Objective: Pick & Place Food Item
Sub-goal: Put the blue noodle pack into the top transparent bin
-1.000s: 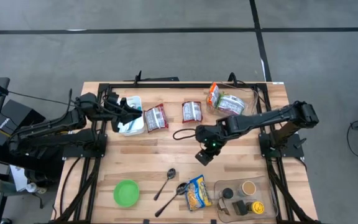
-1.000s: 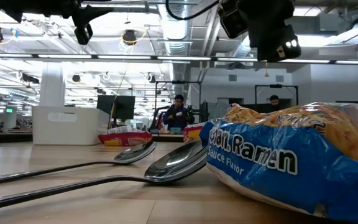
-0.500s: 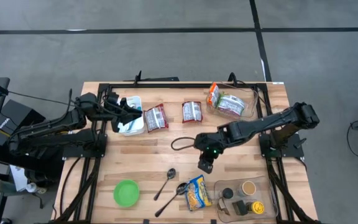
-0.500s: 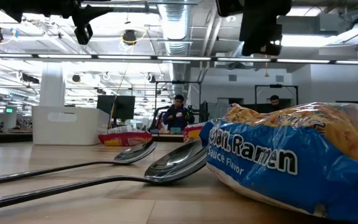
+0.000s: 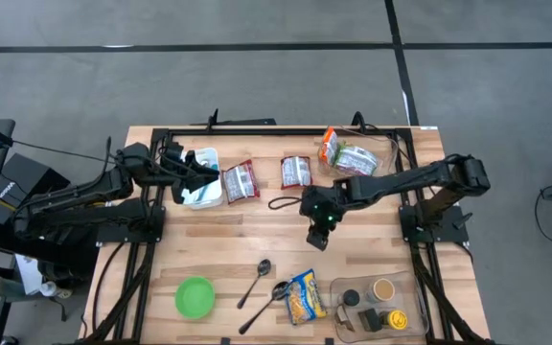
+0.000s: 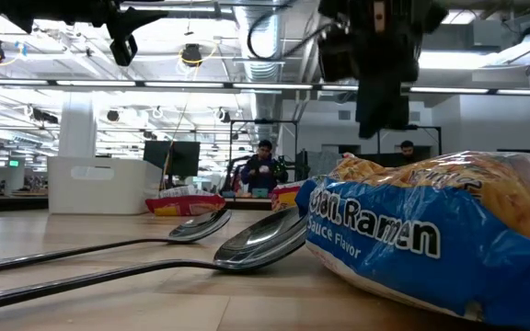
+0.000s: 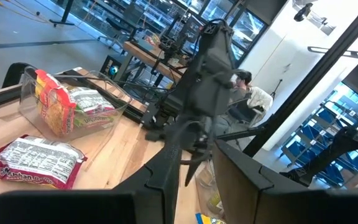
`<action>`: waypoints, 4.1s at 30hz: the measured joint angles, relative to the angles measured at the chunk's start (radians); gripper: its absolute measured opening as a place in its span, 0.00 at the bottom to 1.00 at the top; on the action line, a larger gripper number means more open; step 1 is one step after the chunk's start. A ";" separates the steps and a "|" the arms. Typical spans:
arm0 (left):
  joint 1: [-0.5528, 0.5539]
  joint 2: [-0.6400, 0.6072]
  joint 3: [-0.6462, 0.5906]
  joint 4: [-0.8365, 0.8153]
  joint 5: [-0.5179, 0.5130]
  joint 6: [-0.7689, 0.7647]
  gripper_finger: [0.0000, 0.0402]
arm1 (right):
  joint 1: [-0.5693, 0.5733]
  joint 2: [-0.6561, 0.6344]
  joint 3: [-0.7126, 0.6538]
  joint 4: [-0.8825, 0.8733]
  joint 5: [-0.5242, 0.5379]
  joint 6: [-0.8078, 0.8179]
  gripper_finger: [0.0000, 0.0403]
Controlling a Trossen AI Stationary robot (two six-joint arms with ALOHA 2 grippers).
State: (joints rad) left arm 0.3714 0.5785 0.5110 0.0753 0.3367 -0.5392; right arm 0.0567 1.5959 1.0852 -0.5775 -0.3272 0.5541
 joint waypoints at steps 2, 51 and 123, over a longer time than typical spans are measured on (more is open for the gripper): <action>0.000 0.000 0.000 0.000 0.000 0.000 0.23 | -0.022 0.000 -0.035 0.056 -0.064 -0.013 0.26; 0.000 0.000 0.000 0.017 0.000 0.000 0.23 | 0.127 0.245 -0.243 0.691 -0.354 0.225 0.26; 0.000 0.000 0.000 0.020 0.000 0.000 0.23 | 0.127 0.236 -0.243 0.661 -0.408 0.314 0.26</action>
State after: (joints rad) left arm 0.3717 0.5789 0.5110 0.0951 0.3363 -0.5394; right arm 0.1833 1.8320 0.8421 0.0838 -0.7357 0.8678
